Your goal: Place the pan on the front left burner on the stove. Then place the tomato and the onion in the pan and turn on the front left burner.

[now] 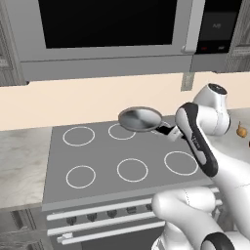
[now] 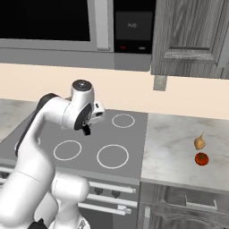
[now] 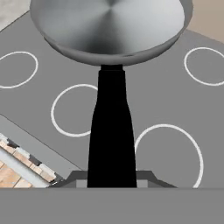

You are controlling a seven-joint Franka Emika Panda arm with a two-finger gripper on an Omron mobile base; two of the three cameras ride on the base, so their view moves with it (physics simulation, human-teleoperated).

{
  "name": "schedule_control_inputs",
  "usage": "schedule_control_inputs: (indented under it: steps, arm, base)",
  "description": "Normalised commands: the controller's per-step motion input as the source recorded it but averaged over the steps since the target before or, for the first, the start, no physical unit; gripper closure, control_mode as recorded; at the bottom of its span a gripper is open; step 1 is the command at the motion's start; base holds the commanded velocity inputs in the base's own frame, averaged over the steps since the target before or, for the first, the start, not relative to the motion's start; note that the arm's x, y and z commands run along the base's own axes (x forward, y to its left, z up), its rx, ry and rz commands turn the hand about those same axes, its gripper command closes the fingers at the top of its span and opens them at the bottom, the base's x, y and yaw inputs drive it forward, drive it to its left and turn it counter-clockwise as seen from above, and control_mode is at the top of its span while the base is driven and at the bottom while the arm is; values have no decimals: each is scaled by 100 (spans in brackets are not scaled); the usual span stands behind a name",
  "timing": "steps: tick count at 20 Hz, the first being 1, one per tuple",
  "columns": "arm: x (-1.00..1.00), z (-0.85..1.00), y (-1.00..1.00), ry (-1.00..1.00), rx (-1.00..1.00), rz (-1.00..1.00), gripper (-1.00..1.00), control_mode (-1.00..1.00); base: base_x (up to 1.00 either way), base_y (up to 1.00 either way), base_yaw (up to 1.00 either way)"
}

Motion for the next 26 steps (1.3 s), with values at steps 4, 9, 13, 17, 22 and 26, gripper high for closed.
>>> schedule_control_inputs:
  steps: [4,9,13,17,22,26]
  arm:
    - [-6,0,59,16,0,28,100,-100]
    - [-3,0,68,13,0,26,100,-100]
    - [0,0,51,3,0,20,100,-100]
    - [0,0,29,0,0,18,100,-100]
    - [0,-4,26,-2,0,19,100,-100]
    - [0,-13,11,-11,0,13,100,-100]
  base:
    - [0,0,0]
    - [0,0,0]
    - [0,0,0]
    - [0,0,0]
    - [0,0,0]
    - [0,0,0]
